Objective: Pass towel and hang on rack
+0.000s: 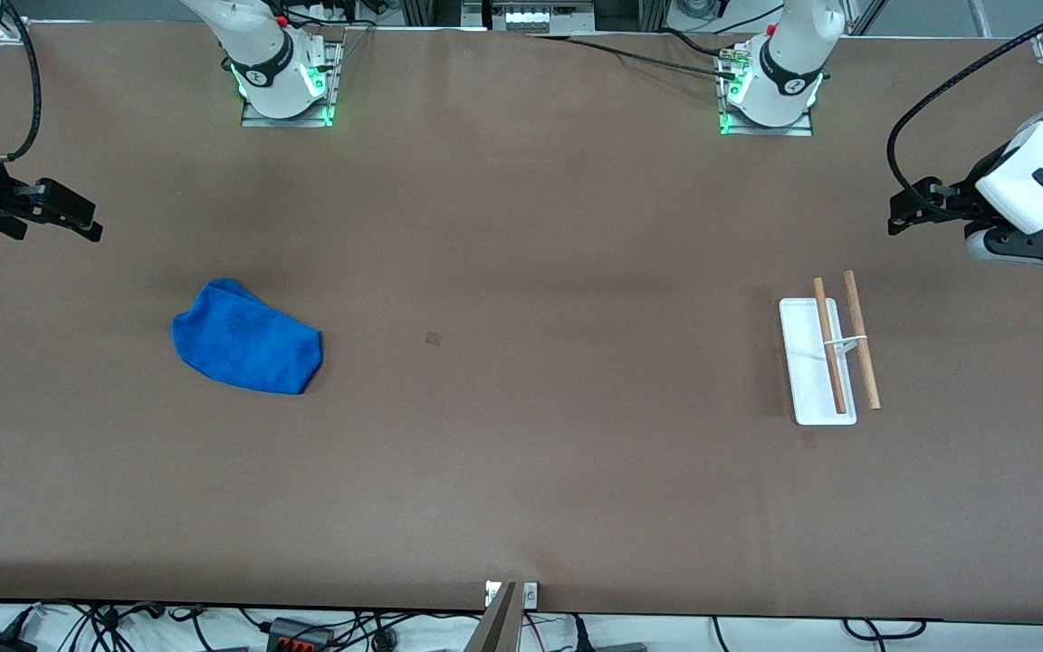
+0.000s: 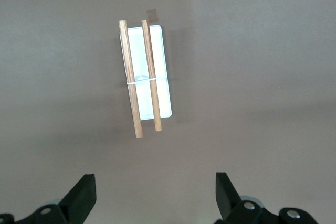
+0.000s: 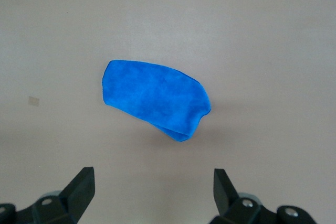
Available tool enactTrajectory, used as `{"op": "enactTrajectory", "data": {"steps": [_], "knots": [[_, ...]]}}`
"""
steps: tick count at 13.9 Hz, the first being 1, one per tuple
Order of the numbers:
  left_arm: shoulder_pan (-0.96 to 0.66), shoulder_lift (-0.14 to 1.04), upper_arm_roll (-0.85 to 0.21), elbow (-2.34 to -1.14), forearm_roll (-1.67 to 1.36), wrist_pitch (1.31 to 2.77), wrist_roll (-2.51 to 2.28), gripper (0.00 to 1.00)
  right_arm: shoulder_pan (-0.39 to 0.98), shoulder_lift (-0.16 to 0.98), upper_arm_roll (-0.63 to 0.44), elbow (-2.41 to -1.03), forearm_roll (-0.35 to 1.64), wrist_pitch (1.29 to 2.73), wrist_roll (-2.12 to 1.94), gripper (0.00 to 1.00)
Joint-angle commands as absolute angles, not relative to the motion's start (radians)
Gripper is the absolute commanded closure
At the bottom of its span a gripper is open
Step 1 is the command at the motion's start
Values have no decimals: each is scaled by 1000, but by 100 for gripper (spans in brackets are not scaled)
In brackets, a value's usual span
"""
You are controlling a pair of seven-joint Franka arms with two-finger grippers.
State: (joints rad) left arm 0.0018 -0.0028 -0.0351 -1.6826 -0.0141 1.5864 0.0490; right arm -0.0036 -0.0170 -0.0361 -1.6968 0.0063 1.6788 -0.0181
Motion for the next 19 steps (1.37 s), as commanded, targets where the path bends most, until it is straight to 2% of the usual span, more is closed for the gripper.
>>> {"op": "enactTrajectory", "data": {"steps": [1, 13, 19], "knots": [[5, 23, -43, -1634, -20, 1554, 69, 0, -15, -20, -28, -1687, -5, 1672, -35, 0], [9, 25, -43, -1632, -20, 1545, 66, 0, -14, -23, -26, -1706, -6, 1678, -37, 0], [9, 23, -43, -1635, -21, 1542, 58, 0, 43, 147, -21, -1689, 1, 1681, -38, 0]]}}
